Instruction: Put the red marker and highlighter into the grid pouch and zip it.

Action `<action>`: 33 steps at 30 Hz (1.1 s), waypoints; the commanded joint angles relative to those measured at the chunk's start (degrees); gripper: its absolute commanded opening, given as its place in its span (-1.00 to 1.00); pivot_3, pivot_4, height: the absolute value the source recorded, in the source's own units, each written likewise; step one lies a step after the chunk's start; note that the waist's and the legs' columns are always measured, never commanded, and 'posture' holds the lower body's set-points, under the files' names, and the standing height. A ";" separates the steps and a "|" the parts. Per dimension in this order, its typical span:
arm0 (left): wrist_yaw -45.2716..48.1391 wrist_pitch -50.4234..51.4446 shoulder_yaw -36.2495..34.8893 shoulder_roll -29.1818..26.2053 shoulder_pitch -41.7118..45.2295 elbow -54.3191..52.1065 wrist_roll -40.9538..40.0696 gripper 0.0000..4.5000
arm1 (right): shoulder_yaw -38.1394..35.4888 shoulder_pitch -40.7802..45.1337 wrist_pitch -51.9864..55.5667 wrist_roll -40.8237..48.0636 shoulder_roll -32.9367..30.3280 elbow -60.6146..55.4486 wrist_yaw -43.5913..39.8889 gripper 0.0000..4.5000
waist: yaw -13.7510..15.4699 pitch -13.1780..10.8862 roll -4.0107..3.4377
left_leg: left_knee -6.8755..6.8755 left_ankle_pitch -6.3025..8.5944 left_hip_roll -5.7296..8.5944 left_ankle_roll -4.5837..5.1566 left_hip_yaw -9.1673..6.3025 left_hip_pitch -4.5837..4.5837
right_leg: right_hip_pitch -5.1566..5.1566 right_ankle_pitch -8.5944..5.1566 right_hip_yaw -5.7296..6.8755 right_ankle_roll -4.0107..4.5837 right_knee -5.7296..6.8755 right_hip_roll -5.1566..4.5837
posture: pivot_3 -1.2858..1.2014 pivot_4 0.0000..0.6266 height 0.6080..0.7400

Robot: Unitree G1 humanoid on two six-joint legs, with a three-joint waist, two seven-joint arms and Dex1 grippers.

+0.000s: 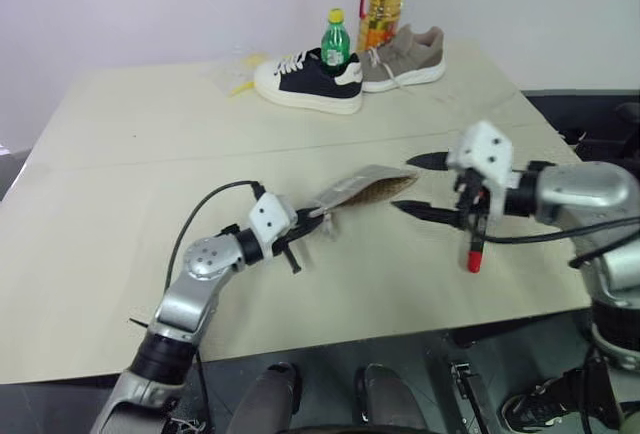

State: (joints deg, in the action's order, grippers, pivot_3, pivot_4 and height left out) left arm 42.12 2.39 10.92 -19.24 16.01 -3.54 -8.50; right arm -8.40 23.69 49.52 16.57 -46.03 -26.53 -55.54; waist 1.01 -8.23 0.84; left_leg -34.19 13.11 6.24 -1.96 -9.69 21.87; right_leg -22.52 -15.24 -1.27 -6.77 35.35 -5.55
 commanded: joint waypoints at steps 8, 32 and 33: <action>2.67 -8.20 1.66 2.82 6.57 10.32 1.25 -1.00 | -11.40 -10.09 27.98 -8.03 11.27 0.25 29.96 0.66 | 0.26 0.05 -0.02 | -0.01 -0.01 0.03 -0.01 -0.01 0.19 | -0.23 0.02 -0.01 -0.02 0.08 0.00 | 0.03 -0.52 1.00; 0.36 -9.12 -1.49 1.57 5.91 10.12 1.16 -1.00 | 5.63 -11.74 -6.55 -8.85 -7.02 -3.14 16.55 -0.87 | -0.61 0.00 -0.05 | -0.03 -0.01 -0.08 0.00 0.10 -0.07 | 0.05 0.07 0.02 -0.19 0.07 0.22 | 0.03 -0.52 1.00; 0.34 -9.12 -1.45 1.52 5.60 9.74 1.20 -1.00 | 6.39 -11.51 -7.79 -9.04 -7.42 -3.20 15.63 -0.87 | -0.48 0.00 -0.04 | -0.04 -0.01 -0.07 0.00 0.09 -0.08 | 0.06 0.07 0.02 -0.19 0.06 0.20 | 0.03 -0.52 1.00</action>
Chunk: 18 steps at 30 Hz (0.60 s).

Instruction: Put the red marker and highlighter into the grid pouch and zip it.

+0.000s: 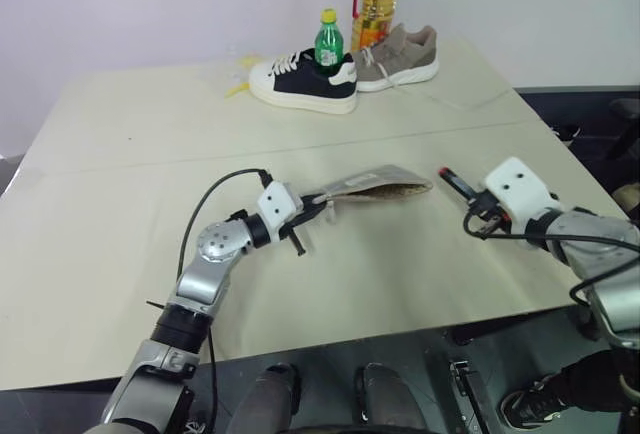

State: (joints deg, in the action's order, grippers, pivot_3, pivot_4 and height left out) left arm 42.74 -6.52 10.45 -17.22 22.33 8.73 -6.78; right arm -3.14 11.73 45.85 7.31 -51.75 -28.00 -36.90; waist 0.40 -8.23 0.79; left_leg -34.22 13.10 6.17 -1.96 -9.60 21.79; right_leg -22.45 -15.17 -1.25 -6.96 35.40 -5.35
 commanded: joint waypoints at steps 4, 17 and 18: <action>-0.71 -0.02 -0.62 -0.28 -1.40 -3.69 -0.28 -1.00 | 4.62 1.96 -7.76 -1.32 -2.45 -0.83 -5.08 -0.87 | 0.40 -0.01 0.02 | -0.03 0.00 0.05 0.01 -0.02 0.02 | 0.01 0.01 -0.01 0.01 -0.03 -0.06 | 0.03 -0.52 1.00; 2.07 0.48 1.11 -1.10 -2.94 -7.37 -0.33 -1.00 | 14.35 10.47 -16.96 -13.66 -4.98 6.45 -7.39 -0.87 | 0.32 -0.02 0.02 | -0.02 0.00 0.05 0.00 -0.02 0.04 | -0.05 0.01 -0.01 0.02 -0.03 -0.08 | 0.03 -0.52 1.00; 2.47 0.70 1.30 -1.27 -3.00 -7.74 -0.36 -1.00 | 15.87 11.24 -18.99 -15.78 -6.06 6.29 -8.32 -0.87 | 0.34 -0.02 0.01 | 0.00 0.00 0.05 0.00 -0.02 0.05 | -0.06 0.01 -0.02 0.02 -0.03 -0.08 | 0.03 -0.52 1.00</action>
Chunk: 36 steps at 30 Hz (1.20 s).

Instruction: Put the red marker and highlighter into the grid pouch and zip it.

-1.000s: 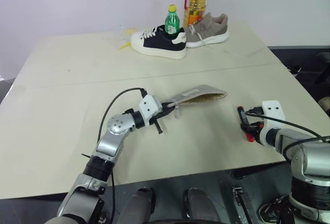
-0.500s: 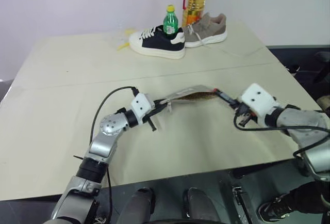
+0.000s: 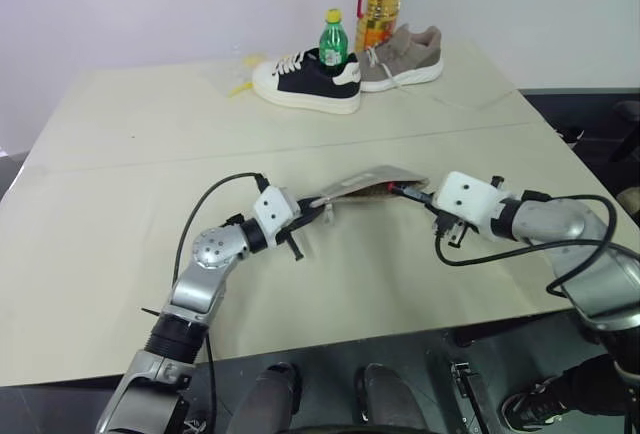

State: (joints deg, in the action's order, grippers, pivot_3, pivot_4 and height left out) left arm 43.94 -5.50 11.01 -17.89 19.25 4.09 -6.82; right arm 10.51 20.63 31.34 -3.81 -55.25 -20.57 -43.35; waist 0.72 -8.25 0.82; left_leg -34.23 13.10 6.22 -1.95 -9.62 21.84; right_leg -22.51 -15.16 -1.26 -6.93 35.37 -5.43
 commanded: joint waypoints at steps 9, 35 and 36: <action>3.33 1.10 2.24 -0.28 1.64 -4.56 -0.82 -1.00 | 11.79 11.79 -20.94 -16.13 -1.82 2.17 -8.85 -0.87 | -0.05 -0.01 -0.01 | 0.01 0.00 0.00 0.00 0.01 0.00 | -0.01 0.00 0.00 0.00 -0.01 0.01 | 0.03 -0.52 1.00; -16.38 17.75 -8.11 13.27 4.37 -7.63 -9.21 -1.00 | -7.74 10.03 17.39 20.30 28.12 1.83 2.14 0.43 | -0.16 0.09 0.14 | -0.05 -0.01 0.04 -0.01 -0.03 -0.01 | -0.08 0.02 -0.05 0.03 0.20 -0.02 | 0.03 -0.52 1.00; -16.68 18.15 -8.23 13.30 4.30 -8.12 -9.40 -1.00 | -7.39 9.84 17.76 20.34 29.93 2.40 3.88 0.43 | -0.20 0.09 0.14 | -0.05 -0.02 0.04 -0.02 -0.02 0.02 | -0.14 0.02 -0.06 0.03 0.22 -0.02 | 0.03 -0.52 1.00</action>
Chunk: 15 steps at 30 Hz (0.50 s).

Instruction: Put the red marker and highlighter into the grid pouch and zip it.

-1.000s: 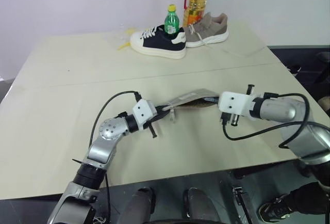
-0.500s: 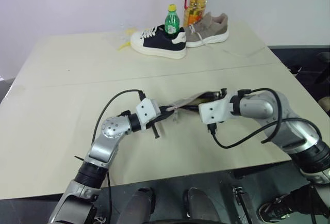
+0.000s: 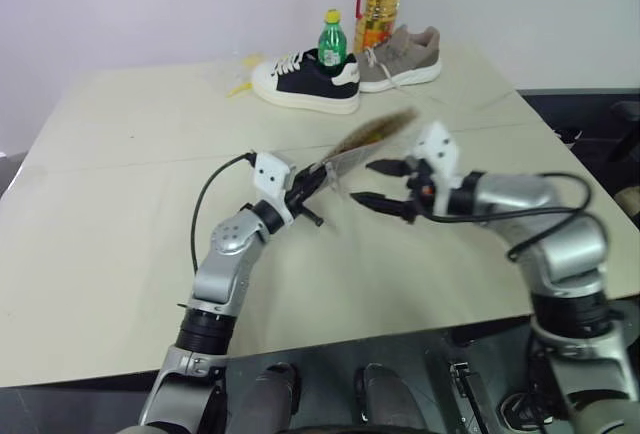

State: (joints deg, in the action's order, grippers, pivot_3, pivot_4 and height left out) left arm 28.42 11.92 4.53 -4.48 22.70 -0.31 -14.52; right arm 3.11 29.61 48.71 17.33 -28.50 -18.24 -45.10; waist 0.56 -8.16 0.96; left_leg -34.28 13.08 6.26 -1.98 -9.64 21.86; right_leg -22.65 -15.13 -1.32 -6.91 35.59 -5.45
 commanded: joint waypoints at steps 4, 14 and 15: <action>-1.33 1.72 -1.69 -0.72 0.37 -4.87 -1.96 -1.00 | 1.81 1.20 -0.79 -1.74 7.42 2.88 9.87 0.43 | 0.11 0.01 0.00 | 0.01 -0.02 -0.01 -0.03 -0.01 -0.02 | -0.07 0.00 -0.01 0.00 0.20 0.03 | 0.03 -0.52 1.00; -2.05 2.80 -1.31 -1.06 -1.20 -6.87 -1.80 -1.00 | 3.09 3.46 -1.99 0.73 13.63 6.10 11.50 -0.62 | 0.03 0.01 0.00 | 0.01 -0.02 0.01 -0.03 -0.01 -0.03 | -0.06 0.01 -0.01 0.01 0.21 0.05 | 0.03 -0.52 1.00; -2.11 2.78 -1.24 -1.03 -1.30 -6.95 -1.71 -1.00 | 3.04 3.60 -1.90 0.87 13.90 6.18 11.63 -0.84 | 0.03 0.01 -0.01 | 0.01 -0.02 0.00 -0.03 -0.01 -0.03 | -0.06 0.01 -0.01 0.01 0.21 0.06 | 0.03 -0.52 1.00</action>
State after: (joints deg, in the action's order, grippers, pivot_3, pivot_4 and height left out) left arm 26.65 15.36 3.37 -5.68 21.06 -4.69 -15.56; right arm 6.52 32.04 47.66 17.08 -15.13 -11.17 -33.72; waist 0.58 -8.15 0.95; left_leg -34.26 13.07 6.26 -2.01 -9.66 21.82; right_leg -22.70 -15.13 -1.33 -6.89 35.81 -5.39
